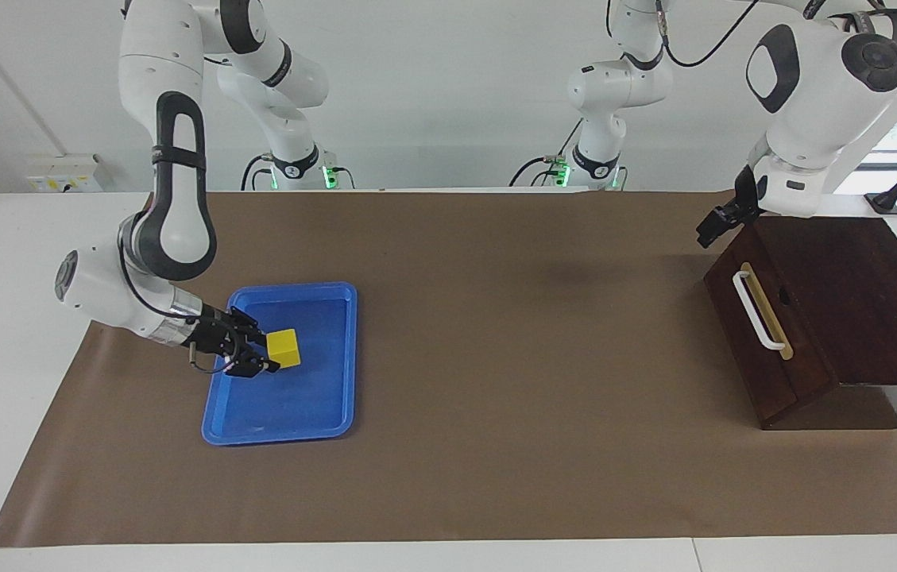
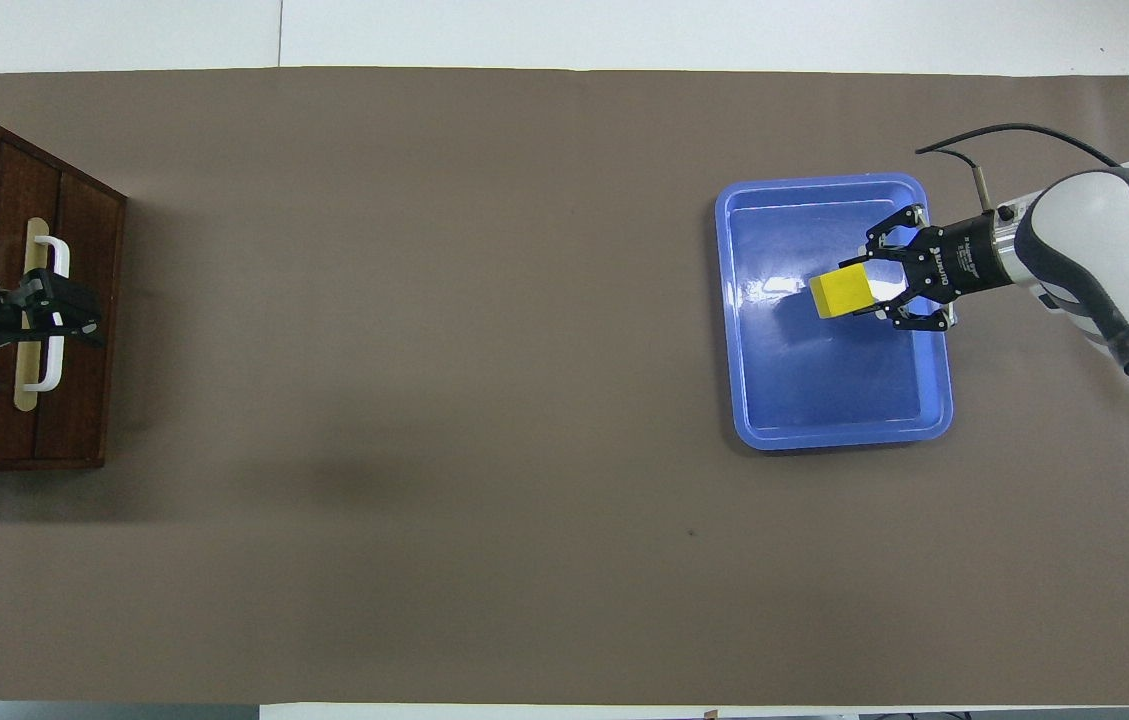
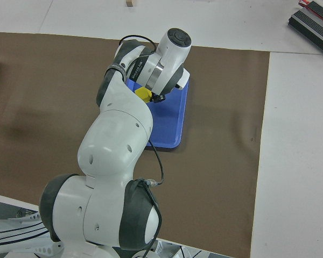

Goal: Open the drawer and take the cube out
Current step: 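Lower the yellow cube into the blue tray with the right gripper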

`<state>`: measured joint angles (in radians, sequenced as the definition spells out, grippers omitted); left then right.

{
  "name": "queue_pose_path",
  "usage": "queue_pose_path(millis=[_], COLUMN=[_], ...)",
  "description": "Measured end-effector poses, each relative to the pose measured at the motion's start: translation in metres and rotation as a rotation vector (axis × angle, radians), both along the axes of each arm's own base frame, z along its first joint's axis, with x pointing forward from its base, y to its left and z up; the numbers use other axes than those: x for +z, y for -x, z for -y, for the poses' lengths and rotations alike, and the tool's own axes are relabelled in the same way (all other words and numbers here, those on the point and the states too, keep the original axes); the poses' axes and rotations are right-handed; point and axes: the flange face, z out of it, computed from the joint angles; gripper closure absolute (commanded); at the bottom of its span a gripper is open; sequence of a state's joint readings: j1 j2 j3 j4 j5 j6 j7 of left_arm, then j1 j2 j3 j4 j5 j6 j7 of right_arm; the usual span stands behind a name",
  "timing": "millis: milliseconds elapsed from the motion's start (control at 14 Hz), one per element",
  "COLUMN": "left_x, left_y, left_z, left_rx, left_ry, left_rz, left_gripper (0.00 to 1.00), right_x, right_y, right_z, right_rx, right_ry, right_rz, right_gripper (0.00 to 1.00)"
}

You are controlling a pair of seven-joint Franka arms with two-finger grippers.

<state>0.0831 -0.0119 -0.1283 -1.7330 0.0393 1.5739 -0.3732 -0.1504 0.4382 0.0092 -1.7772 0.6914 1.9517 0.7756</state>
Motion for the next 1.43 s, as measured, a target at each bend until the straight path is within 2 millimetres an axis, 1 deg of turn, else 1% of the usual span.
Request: queue_pose_path(millis=[143,215,502,645,788,931,1003,1146,1218,1290,1361,1433], left_x=[-0.006,-0.007,-0.003,-0.004,0.003,0.012,0.014,0.014,0.014,0.014,0.013,0.014], left_y=[0.000,0.000,-0.007,-0.008,-0.013,-0.017,-0.018,-0.018,-0.019,-0.019,-0.019,-0.019], left_z=[0.003,0.004,0.016,0.016,0.014,0.015,0.017,0.018,0.018,0.018,0.018,0.019], left_rx=[-0.032,-0.058,-0.165,-0.230,-0.294,-0.316,-0.322,-0.323,-0.323,-0.324,-0.324,-0.324], left_ry=[0.033,0.041,0.061,0.075,0.087,0.087,0.087,0.087,0.087,0.088,0.089,0.089], left_rz=[-0.030,-0.052,-0.091,-0.105,-0.080,-0.043,-0.033,-0.030,-0.028,-0.027,-0.026,-0.025], left_gripper=[0.00,0.00,0.00,0.00,0.00,0.00,0.00,0.00,0.00,0.00,0.00,0.00], right_x=[-0.012,-0.016,-0.032,-0.035,-0.038,-0.042,-0.045,-0.049,-0.050,-0.050,-0.050,-0.050], right_y=[0.007,0.009,0.020,0.021,0.023,0.024,0.025,0.027,0.028,0.029,0.029,0.029], right_z=[0.008,0.008,-0.003,-0.005,-0.004,-0.002,0.003,0.007,0.008,0.008,0.008,0.008], right_rx=[-0.028,-0.035,-0.063,-0.083,-0.098,-0.137,-0.185,-0.212,-0.215,-0.216,-0.217,-0.218], right_ry=[-0.037,-0.049,-0.086,-0.080,-0.073,-0.061,-0.046,-0.036,-0.035,-0.036,-0.035,-0.035], right_rz=[-0.034,-0.044,-0.092,-0.107,-0.112,-0.130,-0.145,-0.153,-0.156,-0.157,-0.157,-0.157], right_gripper=[0.89,0.88,0.86,0.83,0.80,0.76,0.76,0.72,0.65,0.51,0.41,0.24])
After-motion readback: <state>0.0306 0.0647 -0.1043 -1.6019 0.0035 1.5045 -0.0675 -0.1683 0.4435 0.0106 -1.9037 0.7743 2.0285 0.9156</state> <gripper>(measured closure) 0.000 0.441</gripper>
